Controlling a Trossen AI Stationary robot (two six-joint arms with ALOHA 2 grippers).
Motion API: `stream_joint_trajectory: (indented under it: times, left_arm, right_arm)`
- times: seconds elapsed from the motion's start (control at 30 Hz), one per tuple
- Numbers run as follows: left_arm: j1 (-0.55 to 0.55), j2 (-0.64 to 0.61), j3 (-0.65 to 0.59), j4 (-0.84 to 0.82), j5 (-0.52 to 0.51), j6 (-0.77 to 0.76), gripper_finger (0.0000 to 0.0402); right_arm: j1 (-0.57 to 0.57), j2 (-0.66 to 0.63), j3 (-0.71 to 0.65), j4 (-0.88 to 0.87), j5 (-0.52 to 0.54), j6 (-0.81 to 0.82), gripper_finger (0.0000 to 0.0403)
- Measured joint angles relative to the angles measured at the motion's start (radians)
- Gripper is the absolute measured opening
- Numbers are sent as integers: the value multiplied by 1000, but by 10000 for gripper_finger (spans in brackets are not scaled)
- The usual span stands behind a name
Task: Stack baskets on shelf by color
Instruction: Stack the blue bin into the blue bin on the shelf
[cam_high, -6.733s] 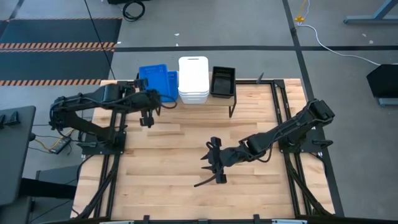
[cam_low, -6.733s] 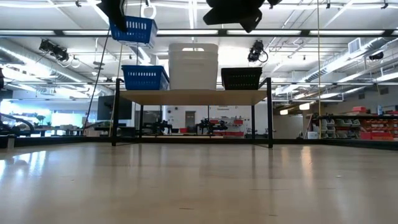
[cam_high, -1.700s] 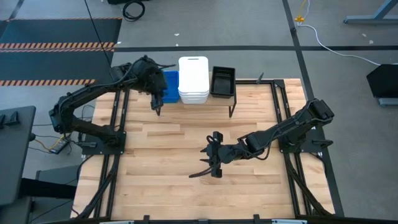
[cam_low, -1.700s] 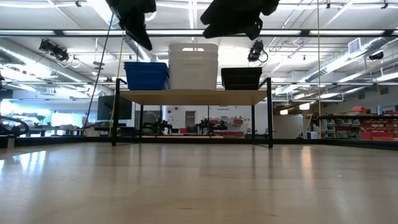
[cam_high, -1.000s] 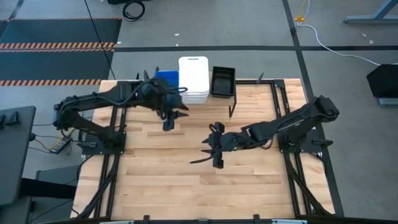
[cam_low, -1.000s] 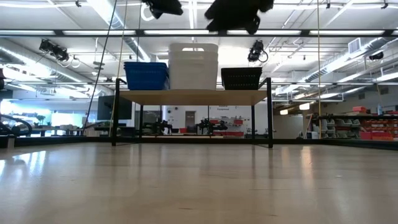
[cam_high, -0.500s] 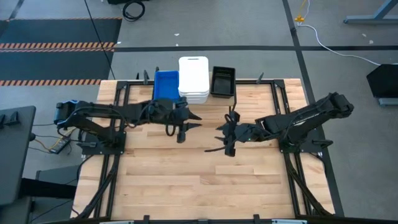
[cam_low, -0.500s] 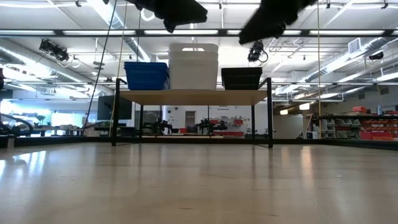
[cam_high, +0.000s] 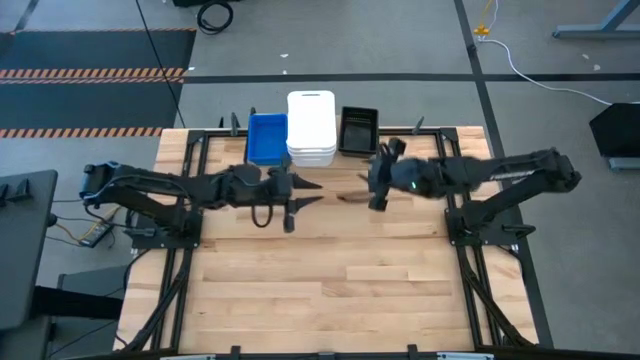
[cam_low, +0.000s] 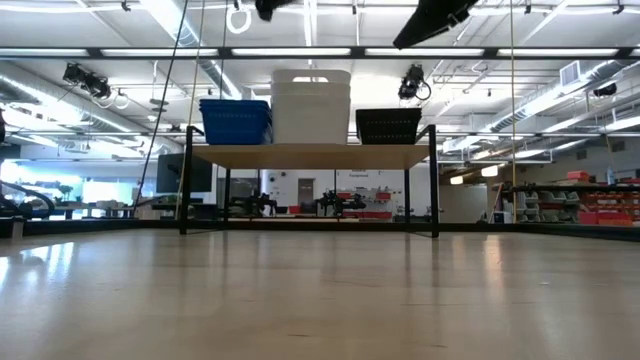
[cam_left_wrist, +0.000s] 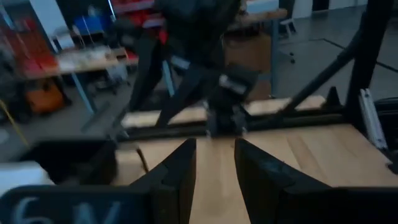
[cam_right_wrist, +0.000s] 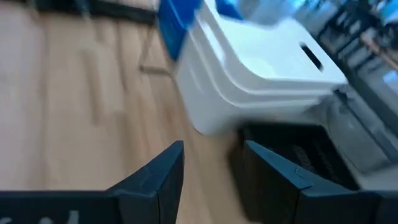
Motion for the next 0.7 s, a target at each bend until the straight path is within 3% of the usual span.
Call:
stream_joint_trajectory:
  times: [0.33, 0.5, 0.7]
  left_arm:
    - [0, -212, 7, -104, -56, 116, 117]
    - [10, -258, 5, -237, -83, 131, 117]
    - [65, -271, 6, -294, -84, 131, 117]
  right_arm:
    - [-261, 227, 432, -492, -271, -66, 172]
    - [-347, 332, 521, -605, -339, -115, 172]
    - [-428, 422, 543, -582, -421, -189, 172]
